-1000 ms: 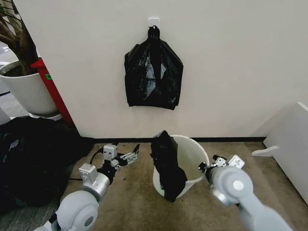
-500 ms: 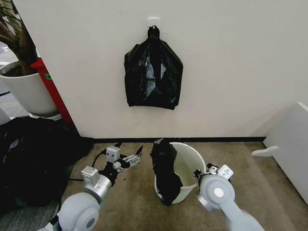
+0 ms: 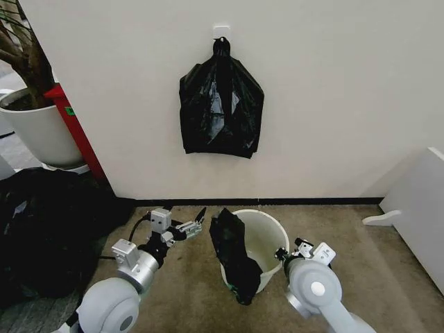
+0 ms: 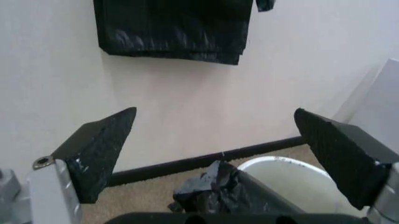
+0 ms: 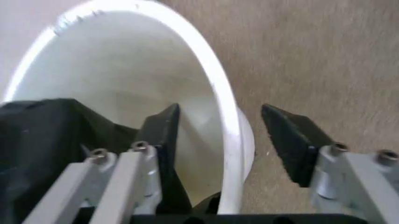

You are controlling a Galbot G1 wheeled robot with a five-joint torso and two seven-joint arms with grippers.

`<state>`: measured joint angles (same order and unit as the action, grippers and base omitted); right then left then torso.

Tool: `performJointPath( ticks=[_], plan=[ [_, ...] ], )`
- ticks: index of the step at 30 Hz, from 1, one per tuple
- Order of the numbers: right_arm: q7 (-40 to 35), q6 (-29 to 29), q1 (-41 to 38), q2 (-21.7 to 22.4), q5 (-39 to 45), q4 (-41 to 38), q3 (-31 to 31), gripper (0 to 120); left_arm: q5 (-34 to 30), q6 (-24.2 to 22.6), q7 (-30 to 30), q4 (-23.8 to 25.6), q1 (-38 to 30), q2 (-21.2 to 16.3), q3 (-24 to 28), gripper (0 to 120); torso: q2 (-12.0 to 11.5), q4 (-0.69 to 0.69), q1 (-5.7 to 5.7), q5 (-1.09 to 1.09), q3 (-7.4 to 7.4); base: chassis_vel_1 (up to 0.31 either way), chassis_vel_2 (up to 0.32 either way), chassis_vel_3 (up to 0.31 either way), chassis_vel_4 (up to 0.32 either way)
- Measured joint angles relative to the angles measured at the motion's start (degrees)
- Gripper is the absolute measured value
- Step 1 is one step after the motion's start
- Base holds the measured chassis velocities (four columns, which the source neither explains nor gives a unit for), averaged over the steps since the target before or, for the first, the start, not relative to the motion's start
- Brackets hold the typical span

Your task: Place the garbage bag over the trash bin.

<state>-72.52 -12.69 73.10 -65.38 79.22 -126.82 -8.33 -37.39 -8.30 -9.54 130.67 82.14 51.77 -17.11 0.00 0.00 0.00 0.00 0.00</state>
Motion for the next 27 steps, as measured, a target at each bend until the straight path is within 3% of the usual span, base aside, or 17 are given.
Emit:
performJointPath(
  ticks=[5, 8, 13, 14, 23, 27],
  plan=[
    [8.4, -4.3, 5.0, 5.0, -11.6, -9.3, -1.4, 73, -0.4, -0.8, -1.2, -0.1, 0.2, -0.1, -0.3, 100, 0.0, -0.02, 0.00, 0.00, 0.00, 0.000, 0.000, 0.000, 0.000],
    [18.9, -8.6, 7.5, 7.2, -19.1, -12.6, -1.9, 86, 1.4, -1.1, -1.5, -2.9, 1.4, -0.1, -0.8, 100, 0.0, -0.02, 0.00, 0.00, 0.00, 0.000, 0.000, 0.000, 0.000],
    [23.4, -12.2, 6.7, 7.8, -18.9, -13.4, -1.3, 97, 3.2, -0.7, -0.8, -5.0, 2.8, 0.1, -1.8, 100, 0.0, 0.00, 0.00, -0.02, 0.00, 0.000, 0.000, 0.000, 0.000],
    [27.0, -15.6, 4.2, 7.7, -17.6, -12.9, -0.1, 100, 3.9, -0.5, -0.4, -5.6, 4.2, 0.4, -2.8, 100, 0.0, 0.00, 0.00, -0.01, 0.00, 0.000, 0.000, 0.000, 0.000],
    [29.3, -18.2, -3.5, 5.4, -17.1, -7.4, 7.6, 99, 5.1, 0.4, 0.8, -5.1, 8.4, 1.4, -5.3, 100, 0.0, 0.01, 0.00, -0.02, 0.01, 0.000, 0.000, 0.000, 0.000],
    [29.3, -18.2, -4.9, 4.4, -18.6, -4.0, 10.5, 91, 5.2, 0.7, 1.7, -4.5, 9.8, 1.6, -6.5, 100, 0.0, 0.01, 0.00, -0.01, 0.01, 0.000, 0.000, 0.000, 0.000]
  ],
)
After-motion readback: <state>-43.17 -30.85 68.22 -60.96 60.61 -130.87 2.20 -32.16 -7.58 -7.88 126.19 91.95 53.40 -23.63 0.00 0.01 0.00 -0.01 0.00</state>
